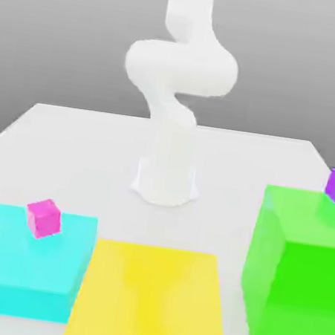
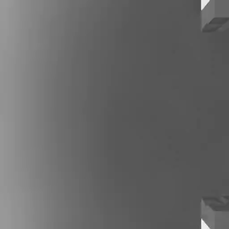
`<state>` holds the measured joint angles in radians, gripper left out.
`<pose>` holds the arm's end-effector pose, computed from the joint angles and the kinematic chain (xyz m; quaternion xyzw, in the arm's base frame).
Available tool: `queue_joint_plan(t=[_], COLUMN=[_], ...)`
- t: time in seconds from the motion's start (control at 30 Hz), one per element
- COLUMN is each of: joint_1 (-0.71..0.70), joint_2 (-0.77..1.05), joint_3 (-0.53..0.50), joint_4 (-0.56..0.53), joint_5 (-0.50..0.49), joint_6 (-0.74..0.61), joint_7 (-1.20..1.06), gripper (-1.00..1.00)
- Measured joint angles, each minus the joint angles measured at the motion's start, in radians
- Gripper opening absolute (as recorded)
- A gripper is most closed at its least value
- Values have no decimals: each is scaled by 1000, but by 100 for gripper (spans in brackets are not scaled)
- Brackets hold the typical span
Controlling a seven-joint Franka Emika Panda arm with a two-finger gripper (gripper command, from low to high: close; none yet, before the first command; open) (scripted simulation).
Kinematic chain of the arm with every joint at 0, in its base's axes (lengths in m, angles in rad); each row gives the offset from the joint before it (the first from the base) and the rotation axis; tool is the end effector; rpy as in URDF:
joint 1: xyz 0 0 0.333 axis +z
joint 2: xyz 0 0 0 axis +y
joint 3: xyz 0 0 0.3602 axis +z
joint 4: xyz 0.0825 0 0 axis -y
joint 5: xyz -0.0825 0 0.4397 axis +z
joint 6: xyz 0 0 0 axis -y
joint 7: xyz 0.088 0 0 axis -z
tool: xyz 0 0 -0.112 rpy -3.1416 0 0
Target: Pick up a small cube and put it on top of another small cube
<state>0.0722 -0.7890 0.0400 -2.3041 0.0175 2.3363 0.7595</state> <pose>0.3759 0.0498 0.7400 -0.8685 0.2943 -0.3647 0.1619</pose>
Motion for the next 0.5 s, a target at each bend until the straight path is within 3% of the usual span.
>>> queue_joint_plan(t=[0.5], joint_1=[380], joint_2=[306], joint_3=[290], joint_4=[-272], joint_5=[218], joint_6=[326], joint_7=[26], gripper=[0])
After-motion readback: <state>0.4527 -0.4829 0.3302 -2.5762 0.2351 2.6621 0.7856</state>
